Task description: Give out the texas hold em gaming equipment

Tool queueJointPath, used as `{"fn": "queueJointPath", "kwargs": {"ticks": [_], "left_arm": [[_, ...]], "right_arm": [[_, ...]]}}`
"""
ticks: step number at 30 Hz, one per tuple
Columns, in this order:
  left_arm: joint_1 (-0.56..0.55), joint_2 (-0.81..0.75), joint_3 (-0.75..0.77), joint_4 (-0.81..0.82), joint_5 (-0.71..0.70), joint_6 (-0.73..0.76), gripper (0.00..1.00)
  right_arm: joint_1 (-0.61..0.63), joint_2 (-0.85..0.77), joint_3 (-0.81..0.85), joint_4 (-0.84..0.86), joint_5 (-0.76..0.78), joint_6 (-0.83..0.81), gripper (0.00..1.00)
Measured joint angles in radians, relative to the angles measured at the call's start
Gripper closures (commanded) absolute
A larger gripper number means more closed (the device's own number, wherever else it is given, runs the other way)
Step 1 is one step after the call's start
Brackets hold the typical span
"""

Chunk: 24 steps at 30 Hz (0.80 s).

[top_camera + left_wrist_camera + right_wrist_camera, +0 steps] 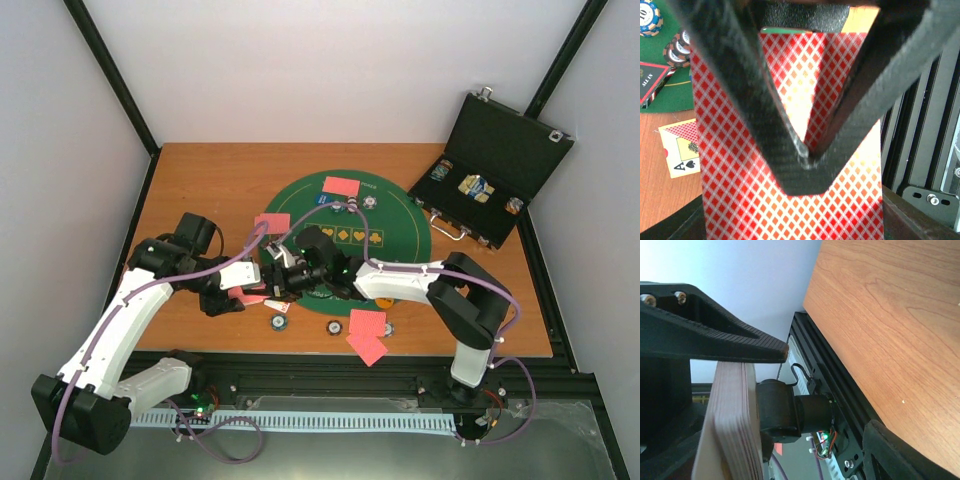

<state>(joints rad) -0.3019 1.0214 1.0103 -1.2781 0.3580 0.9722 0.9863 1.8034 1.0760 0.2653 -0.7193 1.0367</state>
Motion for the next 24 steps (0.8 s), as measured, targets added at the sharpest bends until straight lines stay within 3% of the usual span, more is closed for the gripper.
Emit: {"fn": "queueJointPath", "kwargs": {"ticks": [2, 8, 14, 17, 20, 24], "left_arm": [[0.000, 0.003, 0.000, 0.000, -0.005, 0.000, 0.48], [0.000, 0.008, 0.000, 0.000, -0.009, 0.000, 0.48], [0.000, 0.012, 0.000, -0.002, -0.016, 0.000, 0.48], [0.000, 0.012, 0.000, -0.002, -0.021, 0.000, 0.48], [0.000, 0.011, 0.000, -0.002, -0.024, 0.000, 0.48], [0.000, 0.011, 0.000, -0.002, -0.026, 0.000, 0.48]], "right_arm": [[-0.011, -0.009, -0.019, 0.018, -0.011, -0.002, 0.42], [-0.025, -0.046, -0.039, -0.009, -0.014, -0.027, 0.48], [-0.028, -0.081, -0.048, -0.034, -0.008, -0.046, 0.81], [-0.029, -0.107, -0.047, -0.058, 0.001, -0.061, 0.91], [-0.029, -0.133, -0.047, -0.094, 0.013, -0.070, 0.97], [-0.031, -0.166, -0.047, -0.154, 0.032, -0.089, 0.97]]}}
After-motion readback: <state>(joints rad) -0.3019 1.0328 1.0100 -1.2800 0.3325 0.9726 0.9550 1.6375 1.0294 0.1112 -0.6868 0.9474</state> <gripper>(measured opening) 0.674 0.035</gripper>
